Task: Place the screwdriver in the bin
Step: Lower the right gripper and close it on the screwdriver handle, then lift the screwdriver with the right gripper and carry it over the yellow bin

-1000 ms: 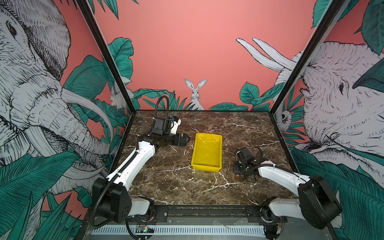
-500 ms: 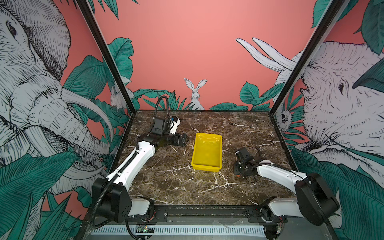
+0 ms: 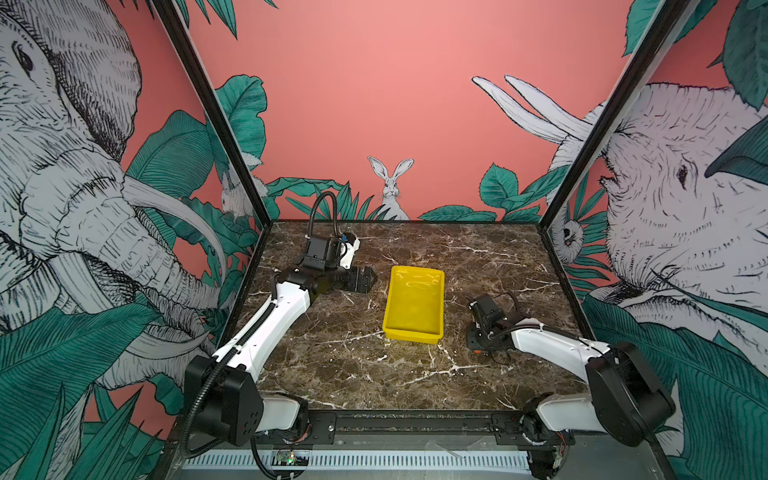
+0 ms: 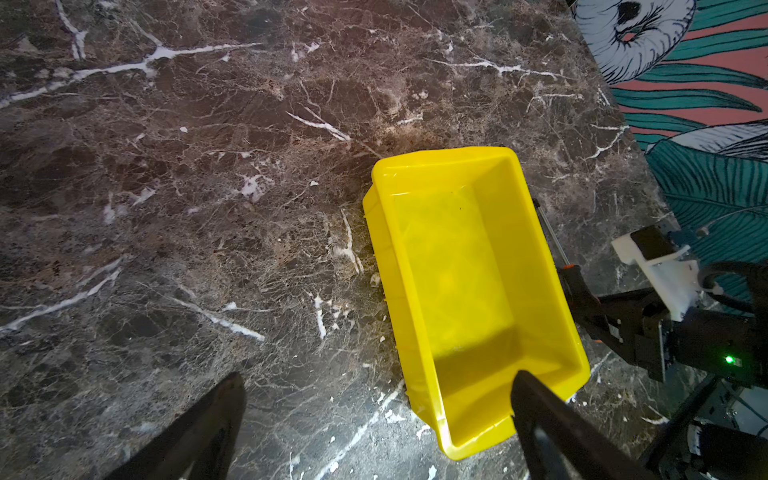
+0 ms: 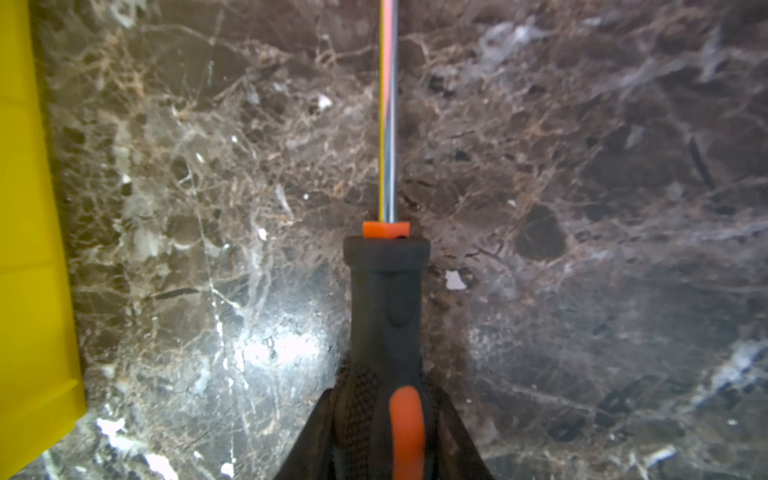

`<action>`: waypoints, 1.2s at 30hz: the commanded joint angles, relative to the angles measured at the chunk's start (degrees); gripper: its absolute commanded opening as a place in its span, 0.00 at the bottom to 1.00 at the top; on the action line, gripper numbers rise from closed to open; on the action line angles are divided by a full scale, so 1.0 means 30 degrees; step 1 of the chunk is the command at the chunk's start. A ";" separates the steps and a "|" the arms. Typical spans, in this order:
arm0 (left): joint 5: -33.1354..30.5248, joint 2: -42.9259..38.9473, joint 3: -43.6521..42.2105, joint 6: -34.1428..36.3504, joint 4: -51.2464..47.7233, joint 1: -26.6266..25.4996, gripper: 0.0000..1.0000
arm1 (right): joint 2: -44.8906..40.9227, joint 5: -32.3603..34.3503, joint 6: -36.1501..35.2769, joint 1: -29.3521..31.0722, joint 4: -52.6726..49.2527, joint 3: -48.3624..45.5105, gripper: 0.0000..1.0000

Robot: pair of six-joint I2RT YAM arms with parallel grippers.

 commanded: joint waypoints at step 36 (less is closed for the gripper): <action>0.0195 -0.0886 0.0016 -0.0115 -0.0359 0.1047 1.00 | -0.3305 0.1342 -0.1472 0.2845 -0.5443 0.6710 0.18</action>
